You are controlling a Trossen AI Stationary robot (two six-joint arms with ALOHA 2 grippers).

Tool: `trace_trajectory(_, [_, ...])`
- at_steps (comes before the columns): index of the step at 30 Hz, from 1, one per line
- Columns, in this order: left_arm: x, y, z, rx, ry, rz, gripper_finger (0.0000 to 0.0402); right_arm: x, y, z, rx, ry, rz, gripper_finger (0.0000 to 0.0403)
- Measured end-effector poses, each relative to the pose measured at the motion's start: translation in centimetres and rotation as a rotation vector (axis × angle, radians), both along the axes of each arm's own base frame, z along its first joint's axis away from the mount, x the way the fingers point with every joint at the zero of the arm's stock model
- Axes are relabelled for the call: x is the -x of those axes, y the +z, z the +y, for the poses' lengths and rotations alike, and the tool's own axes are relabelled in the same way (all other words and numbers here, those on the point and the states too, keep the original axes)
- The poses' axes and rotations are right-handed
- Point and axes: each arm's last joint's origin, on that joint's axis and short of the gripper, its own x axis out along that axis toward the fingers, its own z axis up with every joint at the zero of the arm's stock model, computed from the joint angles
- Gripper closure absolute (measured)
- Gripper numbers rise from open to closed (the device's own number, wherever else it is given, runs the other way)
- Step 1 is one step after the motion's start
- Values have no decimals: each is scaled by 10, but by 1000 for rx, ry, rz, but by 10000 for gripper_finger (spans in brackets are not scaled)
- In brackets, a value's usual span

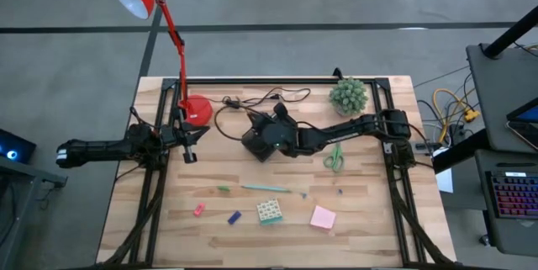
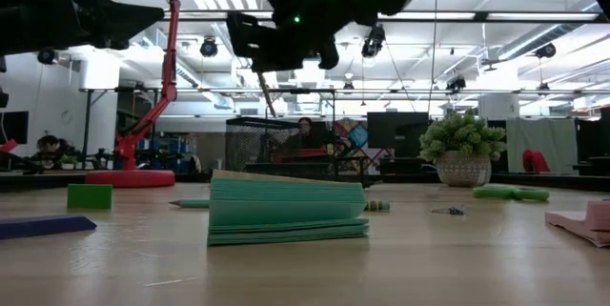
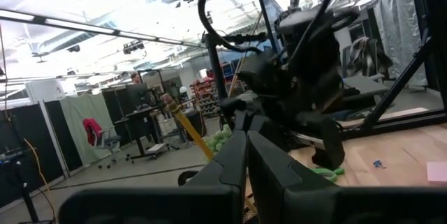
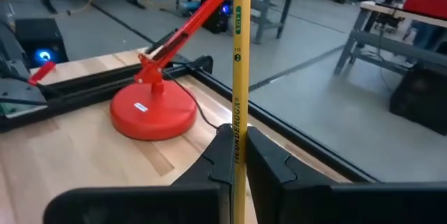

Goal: Pick and place office supplies into organizer
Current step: Put the yellow pencil into the black desk organizer

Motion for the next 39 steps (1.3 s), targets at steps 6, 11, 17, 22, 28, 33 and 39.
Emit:
trace_trajectory(6, [0, 0, 0, 0, 0, 0, 402, 12, -19, 0, 36, 17, -57, 388])
trace_trajectory(11, [0, 0, 0, 0, 0, 1, 402, 24, -34, -4, 39, 60, -111, 388])
trace_trajectory(17, [0, 0, 0, -1, 1, 0, 402, 33, -44, -12, 42, 157, -157, 388])
trace_trajectory(22, [0, 0, 0, -1, 1, 0, 402, 35, -48, -16, 105, 251, -97, 388])
trace_trajectory(28, [0, 0, 0, -1, 1, 0, 402, 39, -54, -22, 132, 285, -54, 388])
trace_trajectory(33, [0, 0, 0, -1, 1, 0, 402, 41, -58, -27, 137, 368, -34, 388])
trace_trajectory(39, [0, 0, 0, -1, 1, 0, 402, 41, -58, -31, 150, 439, -19, 388])
